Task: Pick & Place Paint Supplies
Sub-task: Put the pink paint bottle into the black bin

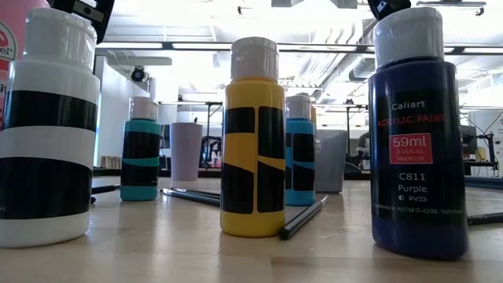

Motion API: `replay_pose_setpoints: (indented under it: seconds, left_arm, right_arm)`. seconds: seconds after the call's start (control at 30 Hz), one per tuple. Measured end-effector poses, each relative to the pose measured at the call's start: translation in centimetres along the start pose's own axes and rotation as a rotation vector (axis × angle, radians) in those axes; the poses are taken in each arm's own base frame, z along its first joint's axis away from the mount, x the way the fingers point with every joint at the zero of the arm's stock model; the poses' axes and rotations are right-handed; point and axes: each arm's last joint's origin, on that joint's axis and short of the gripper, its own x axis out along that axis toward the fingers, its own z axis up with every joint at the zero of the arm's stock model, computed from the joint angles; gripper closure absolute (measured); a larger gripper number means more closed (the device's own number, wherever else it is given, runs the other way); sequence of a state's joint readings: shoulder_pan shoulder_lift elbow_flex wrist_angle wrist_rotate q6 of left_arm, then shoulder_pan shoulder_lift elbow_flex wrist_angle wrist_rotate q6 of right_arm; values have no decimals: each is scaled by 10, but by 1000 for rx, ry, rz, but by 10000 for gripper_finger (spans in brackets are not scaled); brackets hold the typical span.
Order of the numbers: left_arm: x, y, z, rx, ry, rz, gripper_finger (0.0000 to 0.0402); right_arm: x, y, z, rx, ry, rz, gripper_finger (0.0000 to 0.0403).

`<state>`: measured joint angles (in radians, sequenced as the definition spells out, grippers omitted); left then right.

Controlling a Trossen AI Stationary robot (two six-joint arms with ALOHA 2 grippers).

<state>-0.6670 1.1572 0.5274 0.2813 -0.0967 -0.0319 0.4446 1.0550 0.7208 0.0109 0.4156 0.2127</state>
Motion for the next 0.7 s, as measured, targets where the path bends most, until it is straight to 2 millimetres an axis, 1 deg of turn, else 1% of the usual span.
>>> replay_pose_setpoints:
  seconds: [0.2,0.3,0.4,0.57,0.7]
  left_arm:
    - [0,0,0,-1,0,0,264]
    - [0,0,0,-16,0,0,279]
    - [0,0,0,-38,-1,4,279]
    - [0,0,0,-46,-1,4,265]
    - [0,0,0,-31,-1,2,271]
  right_arm:
    - [0,0,0,0,0,0,371]
    - [0,0,0,0,0,0,371]
    - [0,0,0,0,0,1,371]
    - [0,0,0,0,0,0,371]
    - [0,0,0,0,0,1,371]
